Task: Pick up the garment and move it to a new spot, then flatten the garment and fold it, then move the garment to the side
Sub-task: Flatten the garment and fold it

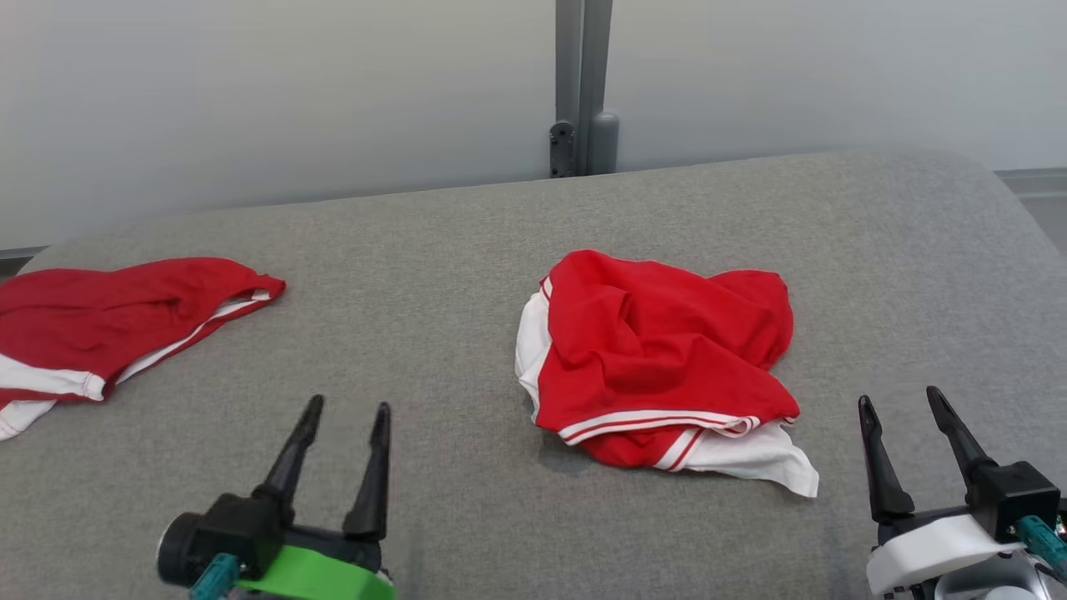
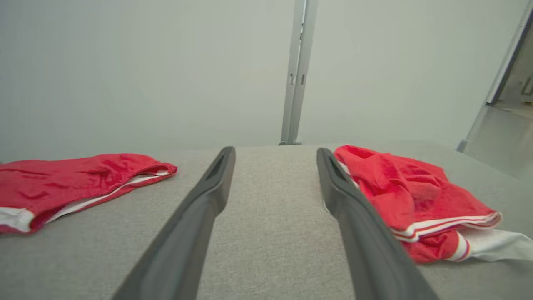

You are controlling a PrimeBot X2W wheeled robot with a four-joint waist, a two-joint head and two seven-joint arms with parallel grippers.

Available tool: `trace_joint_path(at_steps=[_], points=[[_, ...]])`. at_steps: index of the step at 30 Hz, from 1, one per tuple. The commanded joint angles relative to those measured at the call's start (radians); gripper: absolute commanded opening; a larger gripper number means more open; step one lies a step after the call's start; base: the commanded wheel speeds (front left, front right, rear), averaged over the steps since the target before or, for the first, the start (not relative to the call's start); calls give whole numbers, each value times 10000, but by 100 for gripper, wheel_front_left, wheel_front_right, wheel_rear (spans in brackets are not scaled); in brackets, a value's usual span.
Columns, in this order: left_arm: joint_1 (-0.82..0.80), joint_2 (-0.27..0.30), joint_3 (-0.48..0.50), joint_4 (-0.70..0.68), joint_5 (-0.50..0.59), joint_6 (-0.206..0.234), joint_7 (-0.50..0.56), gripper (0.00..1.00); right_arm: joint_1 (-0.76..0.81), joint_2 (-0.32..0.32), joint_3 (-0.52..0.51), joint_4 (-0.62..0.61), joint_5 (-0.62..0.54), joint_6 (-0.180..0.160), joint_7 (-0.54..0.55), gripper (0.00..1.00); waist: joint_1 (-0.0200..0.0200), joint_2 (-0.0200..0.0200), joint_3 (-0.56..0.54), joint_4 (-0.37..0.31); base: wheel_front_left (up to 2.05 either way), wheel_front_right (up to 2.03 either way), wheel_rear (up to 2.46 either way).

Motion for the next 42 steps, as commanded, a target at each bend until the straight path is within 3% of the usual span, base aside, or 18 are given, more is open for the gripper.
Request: trace_joint_path(at_steps=[1, 4, 12, 19, 20, 21, 22, 30, 35, 38, 42], points=[[-265, 260, -341, 170, -252, 4, 24, 100, -159, -56, 112, -18, 52, 1, -30, 100, 0, 0, 145, -281, 0, 0, 0], [-1096, 491, -1381, 500, -787, 2, 449, 100, -424, -90, 313, -47, 109, 1, -30, 100, 0, 0, 345, -690, 0, 0, 0], [-2556, 413, -3308, 1587, -2815, 1, 2124, 100, -829, 29, 524, -20, 282, 1, -30, 100, 0, 0, 1079, -1731, 0, 0, 0], [-2946, 340, -3561, 2824, -3817, 1, 2976, 100, -928, 41, 332, 4, 324, 1, -30, 100, 0, 0, 1374, -2334, 0, 0, 0], [-2984, 344, -3619, 2927, -4013, 1, 3058, 95, -938, 41, 311, 4, 329, 1, -30, 100, 0, 0, 1394, -2378, 0, 0, 0], [-3020, 344, -3617, 3006, -4196, 1, 3076, 36, -952, 47, 300, 4, 329, 1, -30, 100, 0, 0, 1410, -2416, 0, 0, 0], [-3080, 359, -3624, 3064, -4281, 0, 3040, 0, -967, 67, 285, 3, 326, 1, -30, 100, 0, 0, 1423, -2443, 0, 0, 0], [-3539, 550, -3555, 2322, -5506, 0, 2127, 0, -814, 121, 188, 41, 317, 1, -30, 100, 0, 0, 1318, -2235, 0, 0, 0], [-3922, 624, -2645, 1604, -6106, 160, 1549, 0, -719, 18, 218, 60, 288, 1, -30, 100, 0, 0, 1110, -1829, 0, 0, 0], [-4336, 711, -2026, 1087, -6316, 600, 1389, 0, -696, -66, 284, 76, 283, 1, -30, 100, 0, 0, 984, -1567, 0, 0, 0], [-4966, 919, -1254, 516, -6130, 1516, 1158, 0, -714, -115, 395, 112, 270, 1, -30, 100, 0, 0, 775, -1306, 0, 0, 0]])
